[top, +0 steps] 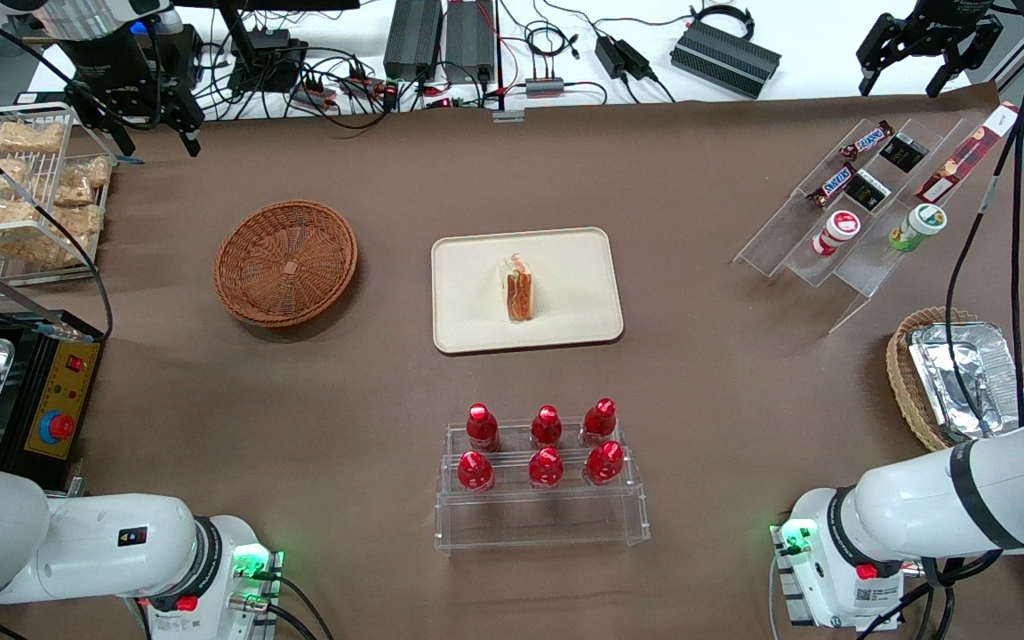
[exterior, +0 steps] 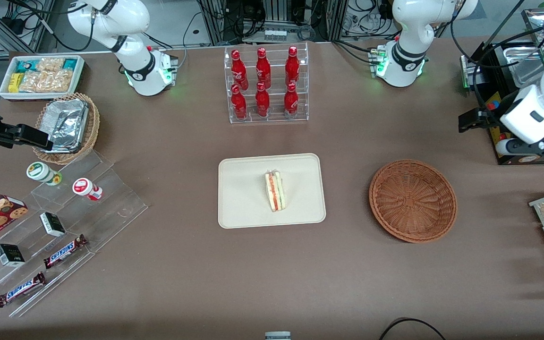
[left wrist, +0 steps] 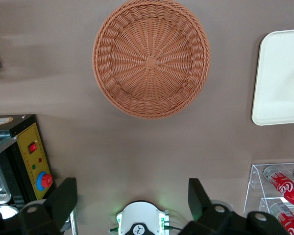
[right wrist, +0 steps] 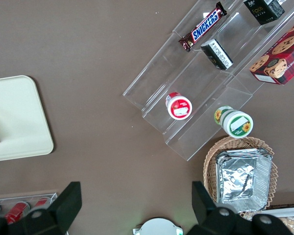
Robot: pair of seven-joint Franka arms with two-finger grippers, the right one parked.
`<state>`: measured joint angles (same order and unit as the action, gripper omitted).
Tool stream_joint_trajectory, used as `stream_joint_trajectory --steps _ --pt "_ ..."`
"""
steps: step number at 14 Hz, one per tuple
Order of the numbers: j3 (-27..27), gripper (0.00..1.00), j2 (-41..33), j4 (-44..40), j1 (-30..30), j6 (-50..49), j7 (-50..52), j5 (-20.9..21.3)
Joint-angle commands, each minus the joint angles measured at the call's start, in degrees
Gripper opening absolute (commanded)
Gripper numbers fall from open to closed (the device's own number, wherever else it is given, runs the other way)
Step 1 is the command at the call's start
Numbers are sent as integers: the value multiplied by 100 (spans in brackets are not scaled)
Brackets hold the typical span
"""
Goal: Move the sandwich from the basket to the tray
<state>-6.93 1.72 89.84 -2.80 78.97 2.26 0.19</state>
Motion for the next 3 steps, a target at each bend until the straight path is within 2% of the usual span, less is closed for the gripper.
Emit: stream_joint_trajectory --steps 1,3 --pt "156 100 -198 -2 95 -154 -77 8" --pt "324 100 -207 -10 184 -163 -77 -10"
